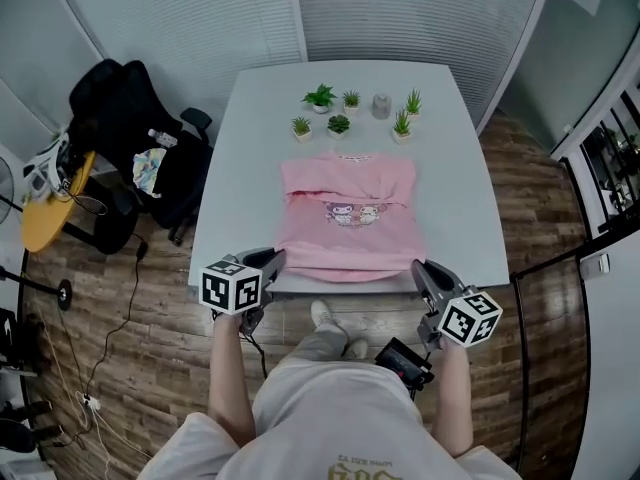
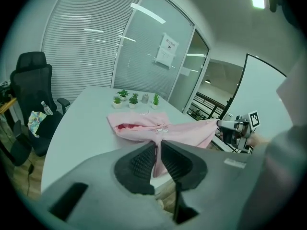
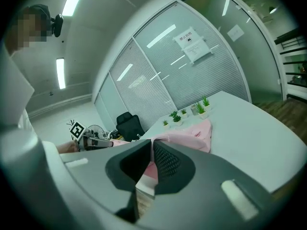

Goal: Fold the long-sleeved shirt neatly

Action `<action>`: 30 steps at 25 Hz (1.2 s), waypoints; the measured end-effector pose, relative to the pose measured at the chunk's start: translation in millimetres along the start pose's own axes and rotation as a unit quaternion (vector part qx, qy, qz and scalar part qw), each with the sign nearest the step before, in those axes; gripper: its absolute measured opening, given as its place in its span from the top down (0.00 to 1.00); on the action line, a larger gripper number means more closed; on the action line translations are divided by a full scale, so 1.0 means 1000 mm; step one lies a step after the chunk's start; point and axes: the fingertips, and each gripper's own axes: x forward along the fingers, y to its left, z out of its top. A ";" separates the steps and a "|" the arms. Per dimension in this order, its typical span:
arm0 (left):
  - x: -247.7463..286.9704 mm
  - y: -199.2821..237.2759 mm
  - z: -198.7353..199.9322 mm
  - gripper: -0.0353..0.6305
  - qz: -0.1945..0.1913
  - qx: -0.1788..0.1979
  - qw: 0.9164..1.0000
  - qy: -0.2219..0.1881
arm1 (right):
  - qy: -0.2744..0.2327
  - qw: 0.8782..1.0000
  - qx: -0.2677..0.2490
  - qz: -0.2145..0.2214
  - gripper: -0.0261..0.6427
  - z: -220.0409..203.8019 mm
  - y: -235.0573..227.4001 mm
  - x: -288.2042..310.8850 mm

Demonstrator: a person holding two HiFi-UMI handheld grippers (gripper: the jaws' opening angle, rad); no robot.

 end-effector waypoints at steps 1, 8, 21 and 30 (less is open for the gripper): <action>-0.001 -0.001 0.003 0.88 -0.002 -0.003 1.000 -0.005 | -0.002 1.000 -0.001 0.001 0.92 0.002 0.001 -0.001; -0.003 -0.007 0.016 0.88 0.003 0.001 1.000 -0.019 | -0.004 1.000 -0.010 0.004 0.92 0.014 -0.003 -0.001; 0.004 0.002 0.020 0.88 0.012 -0.006 1.000 -0.018 | -0.001 1.000 -0.009 0.012 0.92 0.022 -0.009 0.017; 0.026 0.019 0.045 0.88 0.008 -0.009 1.000 -0.022 | -0.015 1.000 0.021 0.010 0.92 0.043 -0.026 0.042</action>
